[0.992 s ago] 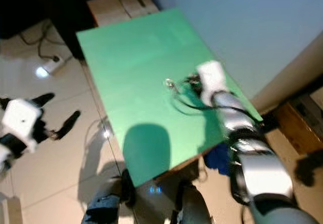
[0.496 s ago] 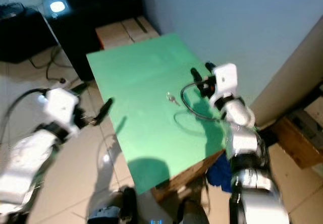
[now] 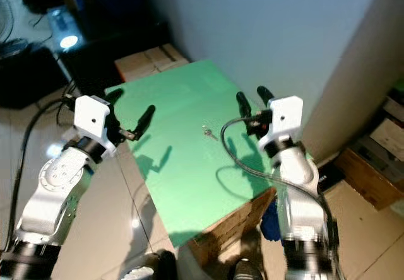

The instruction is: Hang keys on a hook

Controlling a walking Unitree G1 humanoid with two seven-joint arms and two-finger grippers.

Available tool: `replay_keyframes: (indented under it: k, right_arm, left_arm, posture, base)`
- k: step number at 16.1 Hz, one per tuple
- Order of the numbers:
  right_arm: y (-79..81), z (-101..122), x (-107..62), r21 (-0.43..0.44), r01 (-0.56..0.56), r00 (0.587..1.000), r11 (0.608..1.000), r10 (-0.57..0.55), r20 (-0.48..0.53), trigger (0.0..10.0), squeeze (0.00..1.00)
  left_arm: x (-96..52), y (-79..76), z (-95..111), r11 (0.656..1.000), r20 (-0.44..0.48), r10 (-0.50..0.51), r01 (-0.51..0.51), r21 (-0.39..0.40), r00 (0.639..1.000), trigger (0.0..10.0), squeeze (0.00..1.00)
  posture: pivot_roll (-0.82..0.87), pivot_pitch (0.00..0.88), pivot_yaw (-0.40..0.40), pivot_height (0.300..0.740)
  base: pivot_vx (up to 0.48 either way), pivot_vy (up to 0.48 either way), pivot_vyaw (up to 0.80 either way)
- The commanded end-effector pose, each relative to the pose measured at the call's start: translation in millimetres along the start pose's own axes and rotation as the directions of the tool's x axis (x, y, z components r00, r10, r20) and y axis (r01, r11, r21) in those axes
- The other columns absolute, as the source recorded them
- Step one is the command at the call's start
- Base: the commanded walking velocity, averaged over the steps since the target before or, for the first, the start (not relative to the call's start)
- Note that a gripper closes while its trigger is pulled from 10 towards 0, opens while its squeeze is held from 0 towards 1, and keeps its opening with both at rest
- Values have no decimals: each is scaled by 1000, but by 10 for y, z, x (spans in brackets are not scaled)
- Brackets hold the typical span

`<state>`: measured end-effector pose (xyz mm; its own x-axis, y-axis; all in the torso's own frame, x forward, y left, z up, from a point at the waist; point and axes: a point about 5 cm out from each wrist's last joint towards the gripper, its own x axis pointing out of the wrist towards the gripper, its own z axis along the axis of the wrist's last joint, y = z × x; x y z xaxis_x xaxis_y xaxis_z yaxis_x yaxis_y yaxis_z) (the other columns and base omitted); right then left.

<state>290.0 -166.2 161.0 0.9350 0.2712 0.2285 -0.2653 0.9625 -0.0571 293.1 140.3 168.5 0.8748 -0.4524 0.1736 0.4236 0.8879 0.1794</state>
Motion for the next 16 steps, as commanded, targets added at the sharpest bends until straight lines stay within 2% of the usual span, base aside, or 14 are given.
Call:
replay_keyframes:
  k: [1, 2, 5, 7, 9, 10, 11, 12, 16]
  right_arm:
    - [30, 57, -10, 17, 6, 1000, 1000, -6, 5, 10000, 0]
    - [68, 86, -62, 19, 25, 1000, 1000, -25, 11, 10000, 0]
    - [135, 161, -131, 49, 37, 998, 998, -39, 41, 10000, 0]
    - [153, 189, -157, 60, 43, 998, 997, -46, 45, 10000, 0]
    - [209, 160, -200, 63, 35, 999, 997, -36, 13, 10000, 0]
    - [303, 112, -273, 89, 11, 1000, 996, -10, -19, 10000, 102]
    - [327, 100, -296, 96, 8, 1000, 995, -6, -26, 10000, 933]
    - [357, 91, -327, 112, 5, 999, 994, -2, -32, 10000, 1000]
    - [368, 120, -318, 119, 3, 1000, 993, 1, -27, 10000, 1000]
  left_arm:
    - [18, 6, 42, 1000, 33, -14, 14, -7, 999, 10000, 0]
    - [38, -20, 72, 999, 62, -29, 31, -24, 998, 10000, 0]
    - [35, -30, 39, 999, 54, -34, 35, -31, 998, 10000, 0]
    - [19, -10, -18, 999, 18, -21, 22, -23, 1000, 10000, 0]
    - [-15, 47, -138, 999, -49, 36, -37, -31, 998, 10000, 0]
    - [-64, 69, -238, 995, -101, 59, -66, -71, 993, 10000, 682]
    - [-79, 72, -253, 994, -108, 64, -73, -79, 992, 10000, 1000]
    - [-103, 64, -255, 992, -104, 64, -74, -98, 993, 10000, 1000]
    - [-105, 46, -222, 991, -80, 57, -66, -118, 995, 10000, 1000]
  posture:
    - [-115, 43, 122, 740]
    - [-120, 39, 129, 740]
    - [-126, 38, 136, 740]
    - [-131, 33, 137, 740]
    - [-134, 29, 135, 740]
    - [-133, 24, 129, 740]
    - [-133, 24, 129, 740]
    - [-126, 24, 121, 740]
    - [-122, 24, 113, 740]
  base:
    - [0, 0, 0]
    - [0, 0, 0]
    - [0, 0, 0]
    - [0, 0, 0]
    - [0, 0, 0]
    - [0, 0, 0]
    - [0, 0, 0]
    - [0, 0, 0]
    - [0, 0, 0]
